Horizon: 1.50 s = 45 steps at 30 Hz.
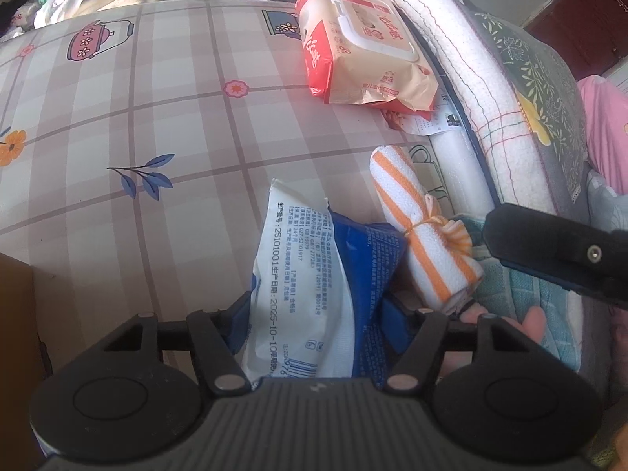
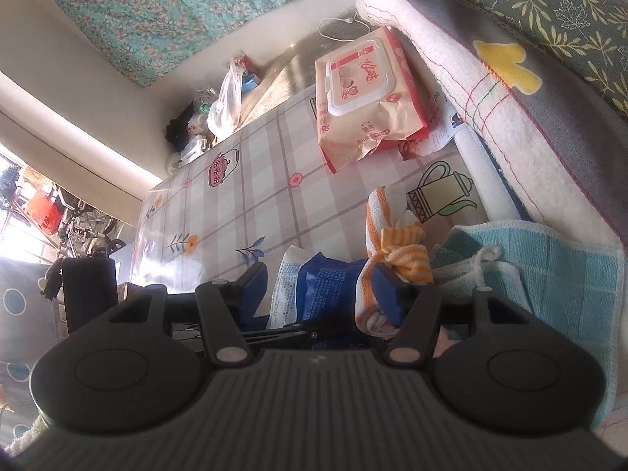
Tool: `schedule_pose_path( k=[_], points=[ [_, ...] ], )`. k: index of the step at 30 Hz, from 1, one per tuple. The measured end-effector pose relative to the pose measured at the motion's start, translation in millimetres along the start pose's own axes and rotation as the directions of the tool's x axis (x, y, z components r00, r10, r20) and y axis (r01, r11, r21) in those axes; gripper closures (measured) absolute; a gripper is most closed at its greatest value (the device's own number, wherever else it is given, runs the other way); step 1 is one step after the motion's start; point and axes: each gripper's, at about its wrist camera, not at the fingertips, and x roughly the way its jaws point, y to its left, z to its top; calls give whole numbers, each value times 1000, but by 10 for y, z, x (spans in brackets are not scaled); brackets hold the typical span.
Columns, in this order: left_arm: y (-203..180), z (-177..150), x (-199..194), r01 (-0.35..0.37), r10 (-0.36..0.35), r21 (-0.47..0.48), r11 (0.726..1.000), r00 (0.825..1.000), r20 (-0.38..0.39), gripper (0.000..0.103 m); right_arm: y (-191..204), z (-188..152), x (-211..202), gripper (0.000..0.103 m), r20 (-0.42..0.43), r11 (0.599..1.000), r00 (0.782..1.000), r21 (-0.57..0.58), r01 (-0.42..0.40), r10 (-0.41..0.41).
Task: Organize soft objects
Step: 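Grasp the blue-and-white ZONSEN pack with the left gripper, then lift the ZONSEN pack with the left gripper and carry it over the box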
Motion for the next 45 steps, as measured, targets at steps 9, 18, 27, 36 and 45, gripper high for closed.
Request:
schedule_pose_path(
  k=[9, 18, 27, 36, 45],
  points=[
    [270, -52, -633, 146, -130, -92, 985, 979, 155, 37, 109, -76, -317, 44, 85, 993, 990, 29, -118, 115],
    [458, -235, -1253, 310, -276, -122, 943, 932, 235, 37, 258, -482, -480, 42, 25, 968, 968, -45, -247, 249],
    [438, -470, -1467, 415, -371, -157, 896, 895, 248, 37, 446, -898, -681, 31, 26, 915, 921, -130, -381, 388],
    [323, -691, -1458, 507, -464, -165, 846, 852, 241, 36, 569, -1194, -914, 62, 100, 929, 942, -226, -292, 320],
    [366, -897, -1520, 457, -419, -157, 876, 880, 224, 31, 752, -1488, -992, 72, 98, 910, 995, -415, 16, 26]
  ],
)
